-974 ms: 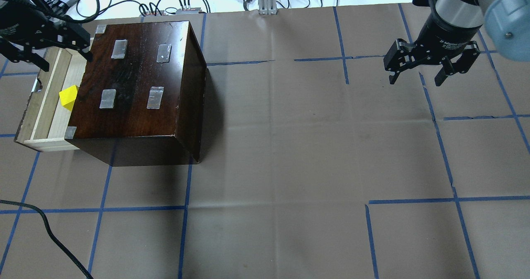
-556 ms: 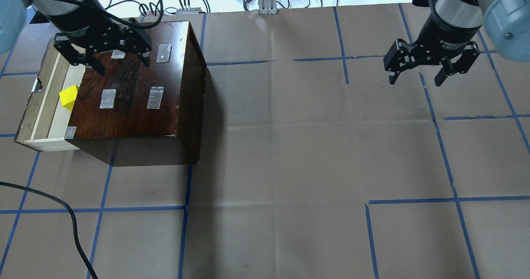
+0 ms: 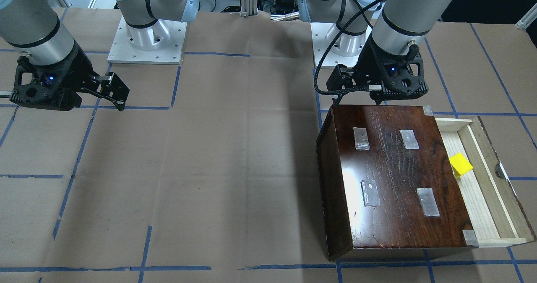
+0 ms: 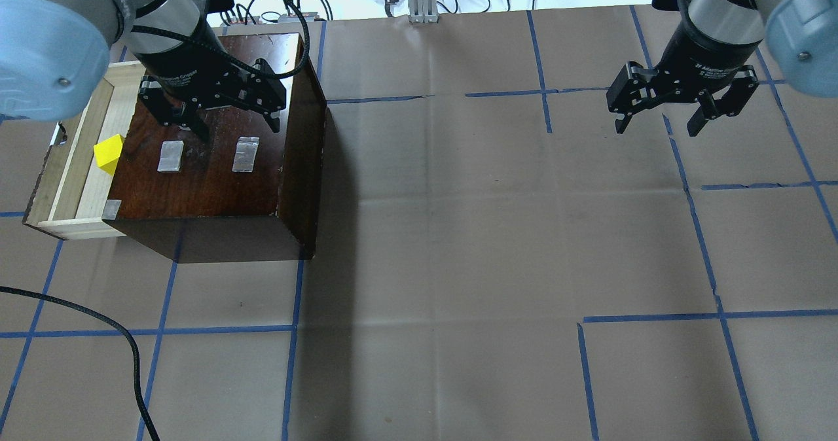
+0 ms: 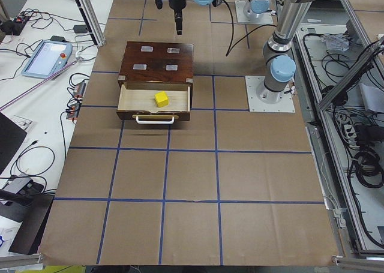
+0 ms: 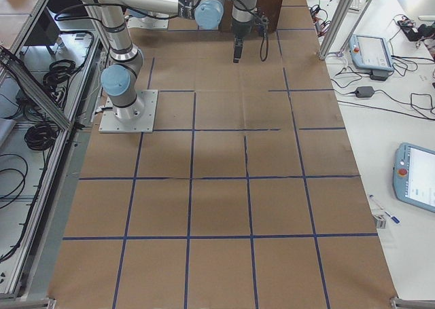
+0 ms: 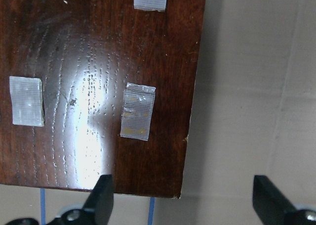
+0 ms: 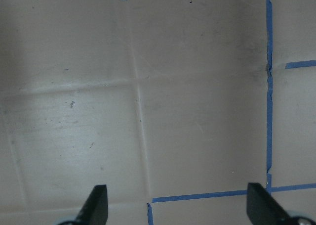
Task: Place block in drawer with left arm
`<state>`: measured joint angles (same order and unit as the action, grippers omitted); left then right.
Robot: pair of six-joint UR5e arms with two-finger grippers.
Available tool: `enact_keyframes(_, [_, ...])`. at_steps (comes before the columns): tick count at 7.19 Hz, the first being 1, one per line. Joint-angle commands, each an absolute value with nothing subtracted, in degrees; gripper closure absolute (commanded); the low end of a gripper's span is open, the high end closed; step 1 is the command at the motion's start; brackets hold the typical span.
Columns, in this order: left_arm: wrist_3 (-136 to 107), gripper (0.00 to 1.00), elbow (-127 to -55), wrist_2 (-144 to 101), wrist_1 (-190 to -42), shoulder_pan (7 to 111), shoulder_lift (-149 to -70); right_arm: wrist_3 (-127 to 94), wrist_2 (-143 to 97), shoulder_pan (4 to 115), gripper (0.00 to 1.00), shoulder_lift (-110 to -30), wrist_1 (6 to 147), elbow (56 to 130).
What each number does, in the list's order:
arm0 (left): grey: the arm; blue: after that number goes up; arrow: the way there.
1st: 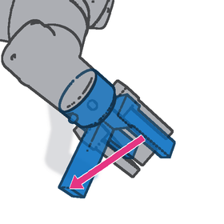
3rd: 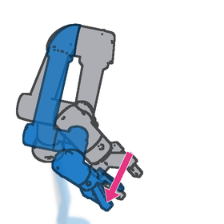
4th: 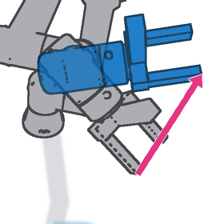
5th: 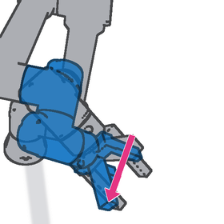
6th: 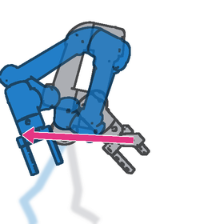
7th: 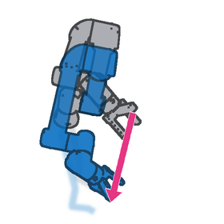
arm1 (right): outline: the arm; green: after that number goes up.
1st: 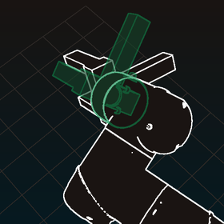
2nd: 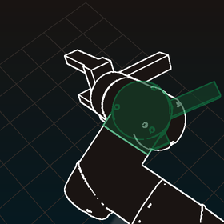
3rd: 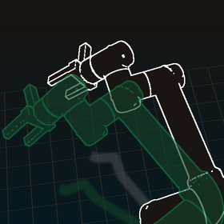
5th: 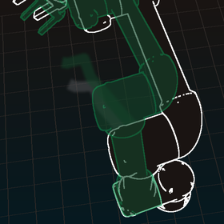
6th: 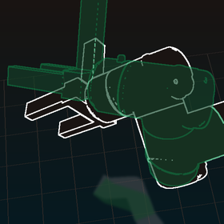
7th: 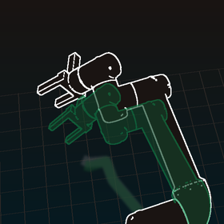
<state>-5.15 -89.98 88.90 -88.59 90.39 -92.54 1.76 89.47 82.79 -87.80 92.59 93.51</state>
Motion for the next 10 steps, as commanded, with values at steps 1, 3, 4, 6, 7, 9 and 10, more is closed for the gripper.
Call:
enact_keyframes(1, [-4.1,0.01,-91.0,91.3,-88.2,90.5,-92.2,1.8,89.5,82.8,0.00,-87.8,92.6,93.5])
enact_keyframes(3, [-2.9,0.01,-91.0,90.8,-88.2,90.7,-92.0,1.8,89.5,82.8,0.00,-87.8,92.6,93.5])
enact_keyframes(4, [-1.3,0.01,-90.9,90.7,-88.6,90.8,-91.9,1.8,89.5,82.8,0.00,-87.8,92.6,93.5])
enact_keyframes(6, [1.0,0.01,-91.7,90.7,-89.1,90.8,-90.9,1.8,89.5,82.8,0.00,-87.8,92.6,93.5])
enact_keyframes(7, [1.0,0.01,-91.6,90.7,-89.1,90.8,-90.9,1.8,89.5,82.8,0.00,-87.8,92.6,93.5])
enact_keyframes(9, [1.0,0.01,-91.4,90.6,-89.1,90.8,-90.9,1.8,89.5,82.8,0.00,-87.8,92.6,93.5])
enact_keyframes(10, [1.0,0.01,-91.3,90.6,-89.1,90.8,-90.9,1.8,89.5,82.8,0.00,-87.8,92.6,93.5])
